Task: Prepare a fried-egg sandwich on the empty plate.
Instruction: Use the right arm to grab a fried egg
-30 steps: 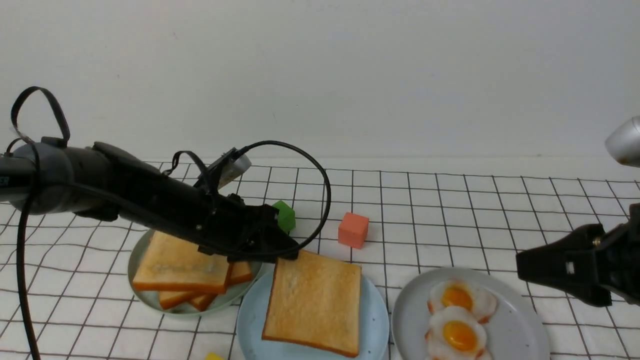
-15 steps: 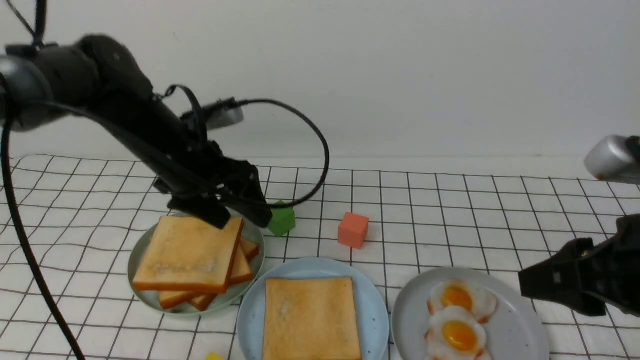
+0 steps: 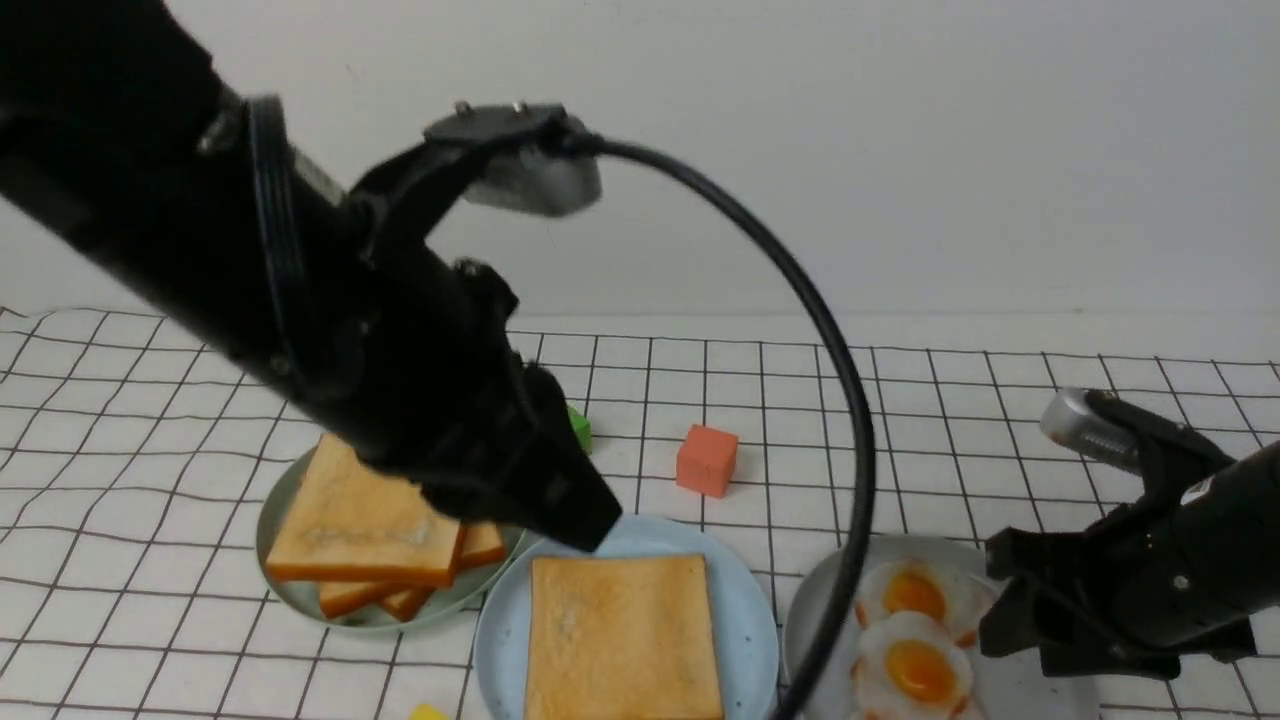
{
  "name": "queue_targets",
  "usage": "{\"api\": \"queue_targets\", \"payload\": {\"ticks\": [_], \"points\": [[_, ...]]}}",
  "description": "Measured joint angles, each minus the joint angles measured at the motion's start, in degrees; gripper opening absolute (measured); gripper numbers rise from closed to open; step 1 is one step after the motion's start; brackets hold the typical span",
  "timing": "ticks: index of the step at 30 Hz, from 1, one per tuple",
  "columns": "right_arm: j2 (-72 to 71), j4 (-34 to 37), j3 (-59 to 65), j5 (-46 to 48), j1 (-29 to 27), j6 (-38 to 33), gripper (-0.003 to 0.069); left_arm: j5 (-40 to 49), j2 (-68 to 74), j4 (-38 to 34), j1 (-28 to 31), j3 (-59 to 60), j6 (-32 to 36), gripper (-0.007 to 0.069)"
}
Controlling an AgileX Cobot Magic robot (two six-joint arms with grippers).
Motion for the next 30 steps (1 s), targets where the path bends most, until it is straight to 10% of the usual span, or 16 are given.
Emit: {"api": "queue_targets", "payload": {"ticks": [16,30], "points": [[12.13,16.47,-0.61,-4.9,-1.08,-15.66,0.03,-7.16,-5.85,0.1,-3.23,11.08,1.69,-0.0013],[12.09,17.24,-0.61,-5.02,-1.13,-16.01,-0.001,-7.31,-5.85,0.08,-3.23,11.12,1.69,-0.0013]]}}
